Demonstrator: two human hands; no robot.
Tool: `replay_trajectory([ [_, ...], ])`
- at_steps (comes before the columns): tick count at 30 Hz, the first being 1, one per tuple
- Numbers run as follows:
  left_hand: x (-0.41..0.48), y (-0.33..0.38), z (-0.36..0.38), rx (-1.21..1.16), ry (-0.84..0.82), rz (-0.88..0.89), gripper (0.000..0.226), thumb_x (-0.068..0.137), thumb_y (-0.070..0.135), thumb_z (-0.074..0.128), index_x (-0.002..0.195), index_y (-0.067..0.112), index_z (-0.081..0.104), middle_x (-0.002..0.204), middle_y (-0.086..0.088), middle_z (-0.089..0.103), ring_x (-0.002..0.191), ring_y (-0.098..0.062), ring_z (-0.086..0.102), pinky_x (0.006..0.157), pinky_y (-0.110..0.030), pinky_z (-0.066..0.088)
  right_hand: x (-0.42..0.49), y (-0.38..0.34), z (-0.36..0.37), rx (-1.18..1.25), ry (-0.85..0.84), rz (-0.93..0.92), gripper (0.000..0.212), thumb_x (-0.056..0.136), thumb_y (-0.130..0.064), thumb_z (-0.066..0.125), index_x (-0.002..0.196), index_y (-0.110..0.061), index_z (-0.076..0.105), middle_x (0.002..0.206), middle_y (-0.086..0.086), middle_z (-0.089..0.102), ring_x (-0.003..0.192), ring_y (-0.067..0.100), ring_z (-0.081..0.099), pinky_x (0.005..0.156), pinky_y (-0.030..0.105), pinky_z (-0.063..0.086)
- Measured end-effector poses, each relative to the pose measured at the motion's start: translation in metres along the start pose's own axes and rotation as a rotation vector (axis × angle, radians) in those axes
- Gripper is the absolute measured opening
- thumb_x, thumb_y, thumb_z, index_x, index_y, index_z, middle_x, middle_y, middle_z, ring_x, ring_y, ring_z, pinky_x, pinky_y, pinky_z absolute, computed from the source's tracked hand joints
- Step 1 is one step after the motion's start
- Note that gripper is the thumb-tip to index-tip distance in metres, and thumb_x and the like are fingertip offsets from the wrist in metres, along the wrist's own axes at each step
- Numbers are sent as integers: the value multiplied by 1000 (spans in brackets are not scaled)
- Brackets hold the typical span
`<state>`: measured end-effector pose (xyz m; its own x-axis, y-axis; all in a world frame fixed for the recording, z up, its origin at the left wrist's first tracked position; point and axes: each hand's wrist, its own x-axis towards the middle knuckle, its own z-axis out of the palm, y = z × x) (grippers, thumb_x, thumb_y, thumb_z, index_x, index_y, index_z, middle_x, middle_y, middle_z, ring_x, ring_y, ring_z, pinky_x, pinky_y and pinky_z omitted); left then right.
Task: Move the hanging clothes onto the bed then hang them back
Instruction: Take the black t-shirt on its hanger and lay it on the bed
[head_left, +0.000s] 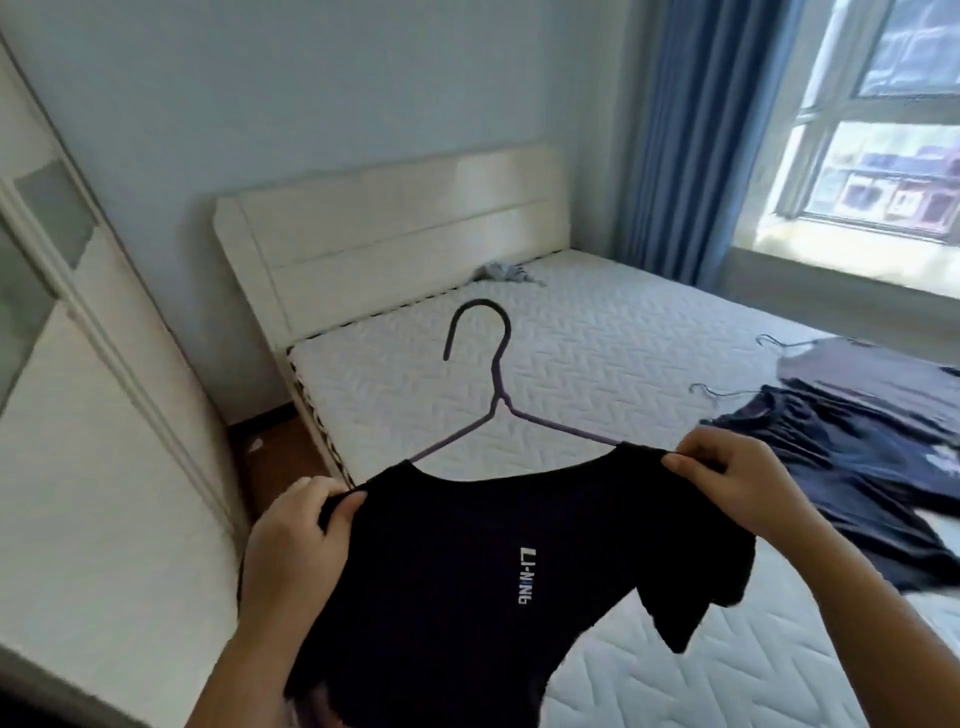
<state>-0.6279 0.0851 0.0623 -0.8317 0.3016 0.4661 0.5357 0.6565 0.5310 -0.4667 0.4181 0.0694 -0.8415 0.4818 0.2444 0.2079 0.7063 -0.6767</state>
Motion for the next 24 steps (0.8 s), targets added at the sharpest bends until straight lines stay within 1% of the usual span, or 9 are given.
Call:
replay_trajectory([
  [2,-2,16,33,-50,-92,35,9,83,20,64,80,12,63,72,7,57,69,-14,53,61,-24,38,-23,34,-12,-42,35,134,17,80,-24,68,66,-22,60,60,-2,61,63,9,57,58,13,40],
  [4,-7,30,61,-90,-167,58,11,82,21,66,79,11,63,68,10,54,67,-14,53,59,-19,36,-48,63,-19,-60,49,261,16,81,-24,67,68,-20,59,65,-5,61,64,8,55,60,17,39],
  [6,-16,39,83,-114,-231,71,13,81,21,67,77,9,63,65,11,51,65,-14,50,57,-14,33,-75,85,-18,-83,54,375,19,82,-23,66,66,-22,56,65,-5,59,68,15,55,61,23,38],
  [8,-28,41,101,-129,-299,79,13,80,20,67,76,8,64,67,6,55,66,-15,50,57,-19,34,-104,101,-11,-89,69,485,16,82,-21,66,68,-18,59,66,-2,60,70,20,56,64,26,37],
  [11,-49,33,120,-143,-419,69,13,79,19,69,75,8,64,67,4,56,67,-16,50,63,-27,37,-154,113,6,-86,77,636,17,81,-20,68,73,-6,65,72,9,65,74,25,60,65,29,40],
  [15,-84,16,129,-149,-565,56,11,78,19,70,76,9,66,65,4,58,67,-19,54,62,-28,36,-222,111,37,-36,74,800,20,80,-20,69,63,-18,59,70,6,65,69,20,58,60,24,38],
  [17,-102,8,132,-127,-617,34,12,77,21,72,75,9,67,64,1,61,69,-23,59,63,-29,38,-249,111,51,-13,64,876,20,80,-21,69,63,-16,59,67,3,64,67,19,58,59,24,38],
  [20,-121,6,136,-118,-667,-4,15,76,24,72,75,11,67,62,7,54,69,-23,59,64,-30,38,-275,111,61,-14,58,940,17,80,-22,69,69,-10,64,67,-1,64,67,15,58,60,25,39],
  [24,-133,13,141,-120,-692,35,15,78,28,70,77,13,66,72,0,66,73,-23,62,69,-33,43,-291,106,63,-10,149,991,18,79,-24,70,70,-10,64,69,-1,65,70,15,59,63,29,40],
])
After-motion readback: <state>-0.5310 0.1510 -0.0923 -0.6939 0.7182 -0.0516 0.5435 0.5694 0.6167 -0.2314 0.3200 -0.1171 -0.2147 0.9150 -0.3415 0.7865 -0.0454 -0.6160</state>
